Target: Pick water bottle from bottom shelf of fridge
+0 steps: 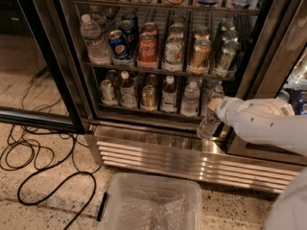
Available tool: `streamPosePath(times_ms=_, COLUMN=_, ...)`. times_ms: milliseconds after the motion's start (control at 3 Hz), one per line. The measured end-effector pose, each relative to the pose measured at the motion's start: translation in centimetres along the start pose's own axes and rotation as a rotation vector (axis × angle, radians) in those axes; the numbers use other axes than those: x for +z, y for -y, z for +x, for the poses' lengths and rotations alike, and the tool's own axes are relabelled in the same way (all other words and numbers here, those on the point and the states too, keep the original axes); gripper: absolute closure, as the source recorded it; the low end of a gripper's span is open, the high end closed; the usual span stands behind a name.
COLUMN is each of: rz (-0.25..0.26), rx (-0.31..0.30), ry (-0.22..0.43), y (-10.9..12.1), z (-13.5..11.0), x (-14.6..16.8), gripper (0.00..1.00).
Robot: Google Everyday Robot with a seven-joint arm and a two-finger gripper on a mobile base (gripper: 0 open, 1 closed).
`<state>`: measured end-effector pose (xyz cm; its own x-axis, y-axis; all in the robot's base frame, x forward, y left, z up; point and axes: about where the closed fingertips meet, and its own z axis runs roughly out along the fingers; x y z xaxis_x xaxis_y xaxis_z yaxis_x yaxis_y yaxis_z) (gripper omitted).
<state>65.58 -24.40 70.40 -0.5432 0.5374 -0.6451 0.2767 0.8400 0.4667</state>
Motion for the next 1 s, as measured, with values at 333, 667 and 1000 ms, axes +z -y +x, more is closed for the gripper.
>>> streamPosePath(times_ms=333, rz=0.012, rx=0.129, ry=-0.043, y=2.7, z=2.2, x=-0.9, gripper=1.00)
streamPosePath(times_ms=667, rz=0.010, rx=0.172, ry=-0.057, y=3.8, z=3.2, x=-1.2, gripper=1.00)
streamPosePath(times_ms=1000, rz=0.012, rx=0.172, ry=-0.059, y=4.0, z=3.5, x=-1.1, gripper=1.00)
